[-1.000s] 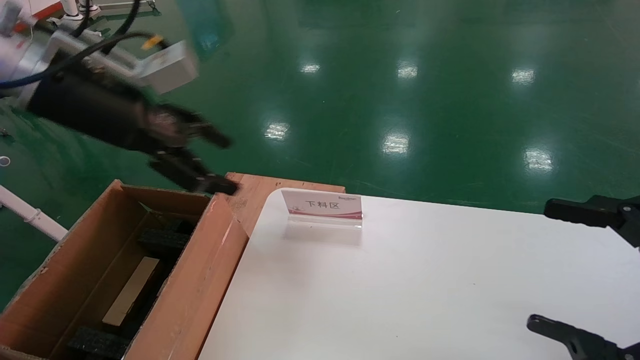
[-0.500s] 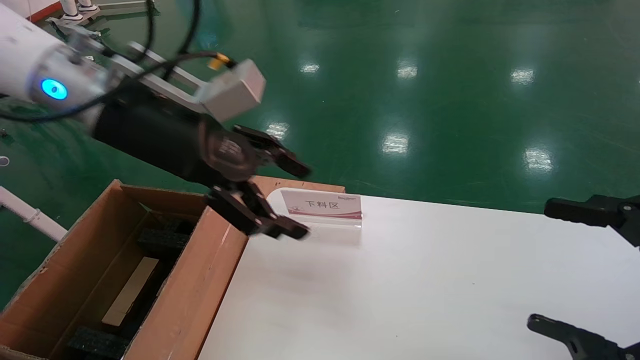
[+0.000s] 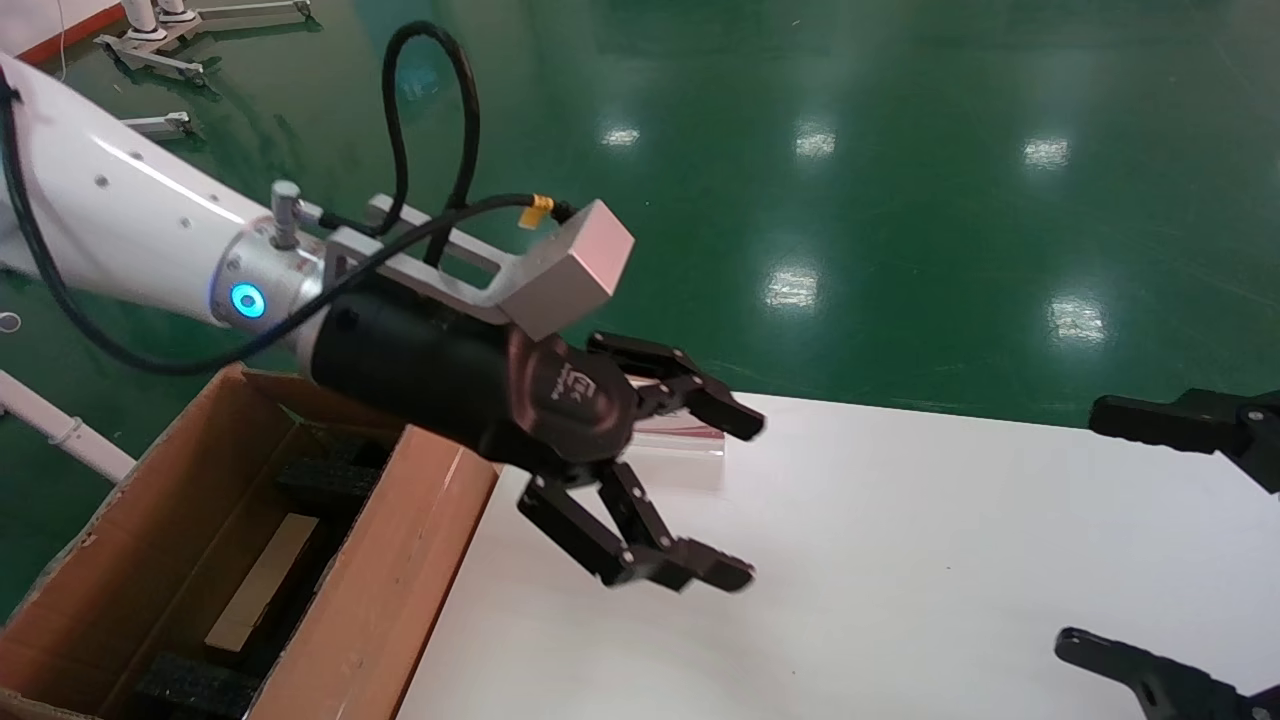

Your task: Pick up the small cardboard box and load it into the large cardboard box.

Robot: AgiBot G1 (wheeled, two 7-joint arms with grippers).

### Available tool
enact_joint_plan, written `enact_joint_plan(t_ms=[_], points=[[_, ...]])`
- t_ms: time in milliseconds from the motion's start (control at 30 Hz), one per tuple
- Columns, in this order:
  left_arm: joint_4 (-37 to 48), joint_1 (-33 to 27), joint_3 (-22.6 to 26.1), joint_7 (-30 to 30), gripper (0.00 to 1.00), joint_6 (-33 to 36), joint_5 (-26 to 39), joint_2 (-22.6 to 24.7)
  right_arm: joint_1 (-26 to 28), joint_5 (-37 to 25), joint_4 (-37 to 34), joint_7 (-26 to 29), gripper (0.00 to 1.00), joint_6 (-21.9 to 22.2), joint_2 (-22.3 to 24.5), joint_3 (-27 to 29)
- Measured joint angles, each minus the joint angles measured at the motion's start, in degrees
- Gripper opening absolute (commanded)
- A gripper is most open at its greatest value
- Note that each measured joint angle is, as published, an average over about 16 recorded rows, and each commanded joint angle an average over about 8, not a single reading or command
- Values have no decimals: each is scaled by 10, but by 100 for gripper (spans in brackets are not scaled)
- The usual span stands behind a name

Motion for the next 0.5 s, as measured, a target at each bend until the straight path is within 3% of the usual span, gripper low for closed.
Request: enact_joint_plan(t_ms=[500], points=[[-88, 212, -303, 1, 100, -4, 52, -19, -1, -2, 1, 1, 100, -1, -1, 2]])
